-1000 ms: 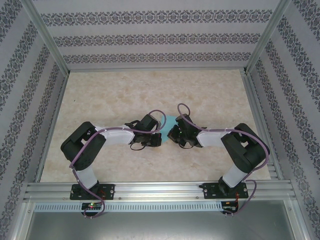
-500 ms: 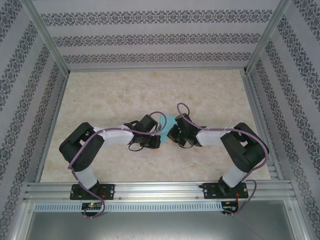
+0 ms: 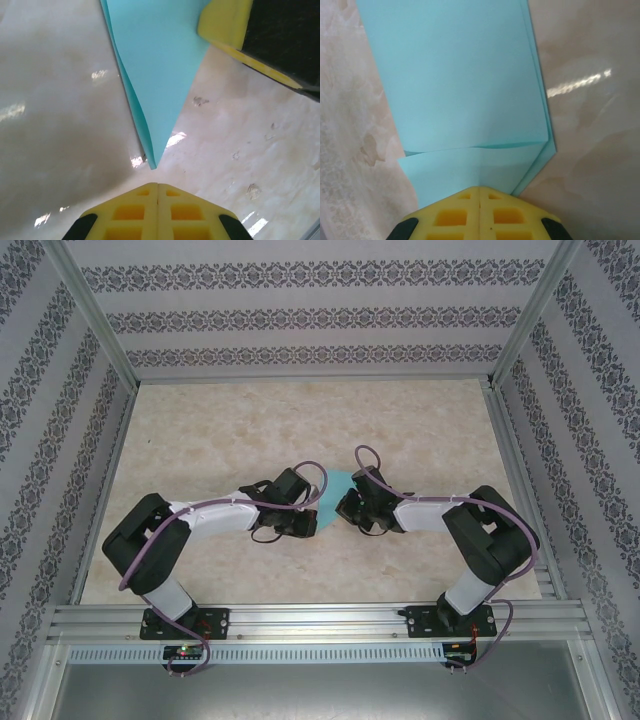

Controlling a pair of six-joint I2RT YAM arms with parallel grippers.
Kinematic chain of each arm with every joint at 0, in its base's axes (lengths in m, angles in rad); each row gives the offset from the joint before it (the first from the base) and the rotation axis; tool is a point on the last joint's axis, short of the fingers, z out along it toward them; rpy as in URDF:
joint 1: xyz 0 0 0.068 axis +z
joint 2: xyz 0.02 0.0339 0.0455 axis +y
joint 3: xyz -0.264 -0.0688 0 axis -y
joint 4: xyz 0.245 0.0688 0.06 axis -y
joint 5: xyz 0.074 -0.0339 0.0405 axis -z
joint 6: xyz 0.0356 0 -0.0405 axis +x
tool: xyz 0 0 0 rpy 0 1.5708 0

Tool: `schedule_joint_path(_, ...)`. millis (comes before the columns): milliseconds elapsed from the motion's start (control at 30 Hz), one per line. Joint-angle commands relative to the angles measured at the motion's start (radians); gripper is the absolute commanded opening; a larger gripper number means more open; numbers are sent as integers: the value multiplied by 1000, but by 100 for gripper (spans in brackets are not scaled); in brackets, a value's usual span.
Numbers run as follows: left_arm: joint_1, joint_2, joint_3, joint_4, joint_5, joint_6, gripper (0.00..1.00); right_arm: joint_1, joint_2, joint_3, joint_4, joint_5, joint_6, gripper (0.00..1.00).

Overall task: Fold a paper plane with a square sheet of paper (pick it up from the middle)
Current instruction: Third fold the triangle at the center of the table.

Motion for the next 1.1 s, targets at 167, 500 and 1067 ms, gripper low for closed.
schedule_joint_path(167, -6, 82, 47, 135, -4, -86, 2, -32, -21, -44, -63, 40, -60, 0)
schedule_joint_path(500, -6, 59, 41, 163, -58, -116, 0, -35, -33, -43, -43, 20, -67, 0)
schedule_joint_path(1067, -6, 107, 20, 241, 7, -130, 0, -9, -20, -61, 80, -86, -19, 0)
